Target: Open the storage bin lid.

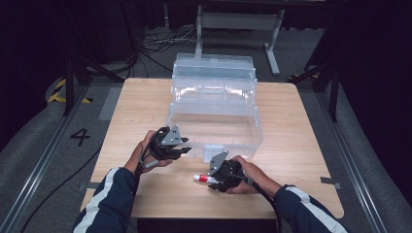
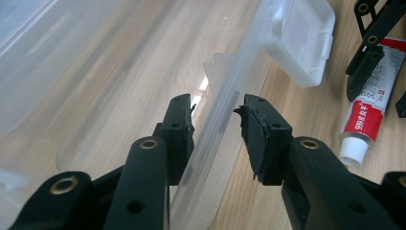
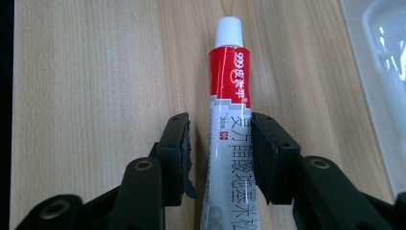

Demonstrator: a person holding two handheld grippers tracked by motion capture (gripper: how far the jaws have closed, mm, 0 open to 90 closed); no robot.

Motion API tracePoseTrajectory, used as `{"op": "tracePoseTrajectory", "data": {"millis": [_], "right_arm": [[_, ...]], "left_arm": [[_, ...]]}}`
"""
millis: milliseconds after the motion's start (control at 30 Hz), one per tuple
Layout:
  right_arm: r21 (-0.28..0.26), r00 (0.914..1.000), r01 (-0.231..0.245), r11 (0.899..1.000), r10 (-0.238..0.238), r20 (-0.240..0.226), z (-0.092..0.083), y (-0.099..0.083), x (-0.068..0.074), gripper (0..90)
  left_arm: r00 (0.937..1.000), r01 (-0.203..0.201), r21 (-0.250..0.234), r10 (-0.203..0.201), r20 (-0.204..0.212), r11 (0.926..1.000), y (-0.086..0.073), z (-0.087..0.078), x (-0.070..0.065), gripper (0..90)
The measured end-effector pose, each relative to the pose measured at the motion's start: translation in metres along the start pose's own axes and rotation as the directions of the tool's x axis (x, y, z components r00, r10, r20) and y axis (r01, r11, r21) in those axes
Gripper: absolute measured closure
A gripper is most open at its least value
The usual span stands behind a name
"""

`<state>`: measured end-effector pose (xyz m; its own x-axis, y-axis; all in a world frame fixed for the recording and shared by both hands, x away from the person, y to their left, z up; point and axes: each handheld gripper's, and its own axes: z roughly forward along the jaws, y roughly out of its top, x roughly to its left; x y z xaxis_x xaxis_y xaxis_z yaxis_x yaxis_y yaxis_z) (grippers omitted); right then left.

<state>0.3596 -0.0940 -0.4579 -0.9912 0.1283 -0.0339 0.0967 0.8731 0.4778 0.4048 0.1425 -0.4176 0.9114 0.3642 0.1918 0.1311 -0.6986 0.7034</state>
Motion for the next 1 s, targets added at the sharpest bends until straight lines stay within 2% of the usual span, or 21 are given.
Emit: {"op": "tracePoseTrajectory", "data": {"millis": [67,167,400,467,767,1000], "right_arm": [[0.003,1.0000,-0.004,1.000,0.004,-0.002,0.000,0.000,0.000,60.6],[0.020,0.9994,-0.014,1.000,0.015,-0.031,0.000,0.001,-0.001,64.1],[0.081,0.9990,0.006,0.997,-0.002,-0.046,-0.003,0.005,0.001,69.7],[0.120,0.9978,0.028,0.992,-0.020,-0.063,-0.005,0.005,0.003,70.0],[0.189,0.9964,0.054,0.980,-0.040,-0.075,-0.011,-0.001,0.004,70.5],[0.201,0.9960,0.058,0.978,-0.043,-0.079,-0.014,-0.004,0.004,70.7]], "left_arm": [[1.0000,0.003,0.000,-0.003,0.001,1.0000,0.000,0.000,0.000,64.7],[1.0000,0.002,0.003,-0.002,-0.002,1.0000,0.000,0.000,0.000,64.4],[1.0000,0.002,0.004,-0.002,0.003,1.0000,0.000,0.002,0.001,63.7],[1.0000,0.001,0.008,-0.001,0.003,1.0000,0.000,0.002,0.001,63.5],[0.9999,0.009,0.004,-0.009,0.010,1.0000,-0.001,0.002,0.001,62.2],[0.9996,0.022,0.003,-0.022,0.017,0.9998,-0.001,0.002,0.001,58.7]]}}
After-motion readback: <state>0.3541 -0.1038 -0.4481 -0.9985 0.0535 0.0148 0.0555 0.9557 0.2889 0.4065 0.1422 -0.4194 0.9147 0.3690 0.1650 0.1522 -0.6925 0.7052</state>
